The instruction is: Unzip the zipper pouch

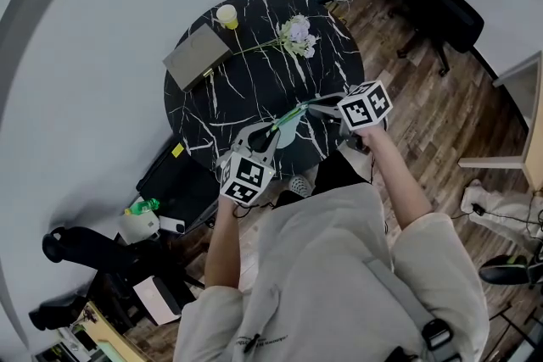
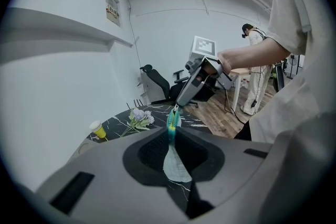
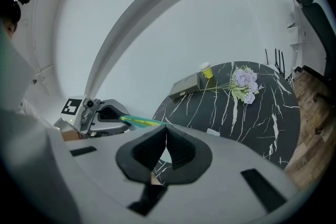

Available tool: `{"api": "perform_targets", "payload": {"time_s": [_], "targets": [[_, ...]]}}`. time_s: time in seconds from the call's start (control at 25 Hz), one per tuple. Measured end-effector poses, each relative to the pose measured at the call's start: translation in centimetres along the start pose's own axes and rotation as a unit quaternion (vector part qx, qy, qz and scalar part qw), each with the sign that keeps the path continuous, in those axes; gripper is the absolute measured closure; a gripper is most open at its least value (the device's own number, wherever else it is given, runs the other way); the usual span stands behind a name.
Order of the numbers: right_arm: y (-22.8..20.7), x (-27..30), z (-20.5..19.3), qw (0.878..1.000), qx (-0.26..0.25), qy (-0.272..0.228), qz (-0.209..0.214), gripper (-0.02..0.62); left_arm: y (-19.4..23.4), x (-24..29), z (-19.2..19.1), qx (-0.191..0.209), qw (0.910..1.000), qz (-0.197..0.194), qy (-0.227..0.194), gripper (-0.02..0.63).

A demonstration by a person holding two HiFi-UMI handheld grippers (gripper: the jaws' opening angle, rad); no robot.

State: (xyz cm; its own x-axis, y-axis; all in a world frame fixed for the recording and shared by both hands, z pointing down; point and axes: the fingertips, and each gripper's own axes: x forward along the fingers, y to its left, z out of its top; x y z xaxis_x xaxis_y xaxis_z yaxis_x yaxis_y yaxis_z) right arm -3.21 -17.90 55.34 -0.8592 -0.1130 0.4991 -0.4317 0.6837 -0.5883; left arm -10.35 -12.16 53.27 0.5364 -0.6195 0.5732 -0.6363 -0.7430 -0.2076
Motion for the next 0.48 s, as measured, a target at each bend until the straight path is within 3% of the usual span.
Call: {"api": "perform_targets", "payload": {"time_s": [0.48], "targets": [[-2.2, -0.5, -0.1, 1.000, 0.007, 0.003, -0.026, 0.584, 0.5, -1.2, -0.1, 0.000, 0.9999, 0.010, -0.006, 0.552]]}}
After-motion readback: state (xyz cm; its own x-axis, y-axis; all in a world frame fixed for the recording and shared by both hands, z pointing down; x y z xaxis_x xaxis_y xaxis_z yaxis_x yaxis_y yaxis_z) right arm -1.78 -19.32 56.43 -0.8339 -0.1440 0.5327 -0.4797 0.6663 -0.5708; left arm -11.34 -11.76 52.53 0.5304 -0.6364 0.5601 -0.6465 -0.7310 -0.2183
